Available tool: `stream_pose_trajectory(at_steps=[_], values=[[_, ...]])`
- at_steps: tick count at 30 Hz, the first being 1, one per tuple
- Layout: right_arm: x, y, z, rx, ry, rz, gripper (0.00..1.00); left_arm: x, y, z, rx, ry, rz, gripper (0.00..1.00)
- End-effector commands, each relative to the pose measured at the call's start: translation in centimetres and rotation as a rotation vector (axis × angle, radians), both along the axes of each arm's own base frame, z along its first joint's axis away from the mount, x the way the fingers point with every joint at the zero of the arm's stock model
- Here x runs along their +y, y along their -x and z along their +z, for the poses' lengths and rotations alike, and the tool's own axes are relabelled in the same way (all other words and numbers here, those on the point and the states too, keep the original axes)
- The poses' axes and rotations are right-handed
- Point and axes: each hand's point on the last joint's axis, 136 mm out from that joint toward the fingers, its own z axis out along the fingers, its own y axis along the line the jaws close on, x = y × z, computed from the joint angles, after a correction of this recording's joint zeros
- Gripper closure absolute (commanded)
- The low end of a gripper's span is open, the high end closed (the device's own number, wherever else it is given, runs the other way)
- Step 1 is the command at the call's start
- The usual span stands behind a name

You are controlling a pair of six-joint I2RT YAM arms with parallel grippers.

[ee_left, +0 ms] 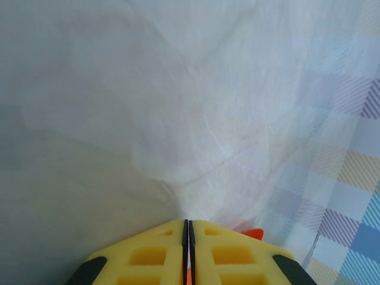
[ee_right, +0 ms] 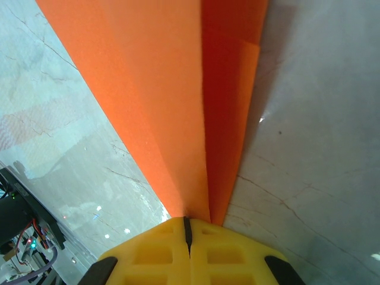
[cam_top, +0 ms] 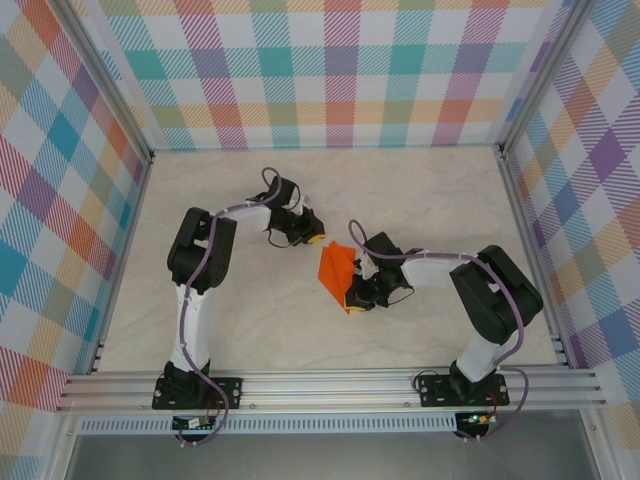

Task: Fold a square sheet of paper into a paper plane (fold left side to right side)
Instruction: Fourth fold the wing at the center of the table.

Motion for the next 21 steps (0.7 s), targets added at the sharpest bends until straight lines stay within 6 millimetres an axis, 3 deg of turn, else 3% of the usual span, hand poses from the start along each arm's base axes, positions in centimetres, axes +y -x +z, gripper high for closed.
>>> stream_pose_trajectory(at_steps=[1, 6, 10, 14, 16, 21], values=[[-4.4, 3.5, -4.2, 0.105, 0.231, -0.007, 0.98, 0.4, -1.1, 2.2, -0.044, 0.026, -0.014, 0.86], [-2.4, 1.0, -1.1, -0.022, 0.131, -0.005, 0.88, 1.2, -1.2, 6.5, -0.122, 0.042, -0.007, 0.76], [-1.5, -1.6, 3.8, -0.191, 0.065, -0.017, 0.71, 2.3, 0.9, 8.9, -0.164, 0.037, 0.009, 0.67], [-3.8, -3.4, 8.2, -0.339, 0.083, -0.069, 0.52, 3.6, 3.8, 10.1, -0.182, 0.03, 0.041, 0.62], [-5.5, -4.0, 9.5, -0.382, 0.096, -0.109, 0.49, 3.7, 5.6, 10.1, -0.178, 0.039, 0.043, 0.6], [-8.4, -5.0, 11.2, -0.47, 0.085, -0.234, 0.42, 1.4, 9.1, 8.4, -0.134, 0.063, -0.002, 0.59]])
